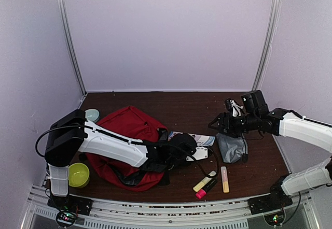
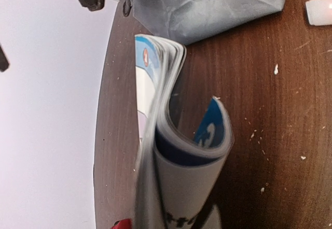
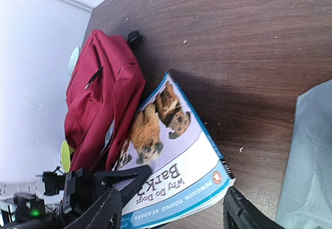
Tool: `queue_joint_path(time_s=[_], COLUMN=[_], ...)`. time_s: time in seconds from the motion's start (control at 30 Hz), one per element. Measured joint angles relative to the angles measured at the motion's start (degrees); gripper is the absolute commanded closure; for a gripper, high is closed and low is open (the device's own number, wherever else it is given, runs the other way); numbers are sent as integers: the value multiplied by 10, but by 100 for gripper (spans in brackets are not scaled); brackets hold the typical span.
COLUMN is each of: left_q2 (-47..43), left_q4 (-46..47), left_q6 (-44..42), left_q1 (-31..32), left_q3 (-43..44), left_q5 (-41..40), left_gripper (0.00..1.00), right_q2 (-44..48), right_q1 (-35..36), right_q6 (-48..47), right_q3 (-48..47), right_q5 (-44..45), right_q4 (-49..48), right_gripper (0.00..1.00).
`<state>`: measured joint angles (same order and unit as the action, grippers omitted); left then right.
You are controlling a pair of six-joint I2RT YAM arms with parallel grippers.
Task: Pack the student bag
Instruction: Pick up the book at the center of the board, then pass from the left arm to the right, then pick up the largest pocket of the bag from the student bag.
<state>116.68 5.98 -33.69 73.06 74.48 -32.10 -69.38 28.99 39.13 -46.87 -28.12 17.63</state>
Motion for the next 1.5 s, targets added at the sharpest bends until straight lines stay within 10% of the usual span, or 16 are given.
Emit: queue_joint_path(time_s=[0.5, 0.67, 0.8, 0.9, 0.97, 1.23, 1.5], left_q2=[-1, -5, -10, -12, -13, -160, -317], left_q4=[20, 20, 9, -16, -92, -252, -334], left_q6=[17, 21, 23, 39, 67, 194, 294], left_q1=[0, 0, 0, -1, -2, -2, -8], left_q3=[10, 10, 10, 22, 64, 150, 84], left_q5=[2, 3, 13, 23, 59, 257, 228], left_gripper=[100, 100, 98, 48, 33, 13, 3], right_q2=[-93, -101, -100, -94, -83, -2, 103], right_q1=[42, 41, 36, 35, 27, -37, -46], right_q6=[67, 77, 77, 67, 59, -5, -85], right_q3=[10, 10, 6, -3, -10, -95, -141], right_q5=[18, 9, 2, 0, 2, 56, 97], right_q4=[-46, -68, -80, -69, -57, 9, 0], right_gripper=[27, 97, 100, 100, 100, 100, 100])
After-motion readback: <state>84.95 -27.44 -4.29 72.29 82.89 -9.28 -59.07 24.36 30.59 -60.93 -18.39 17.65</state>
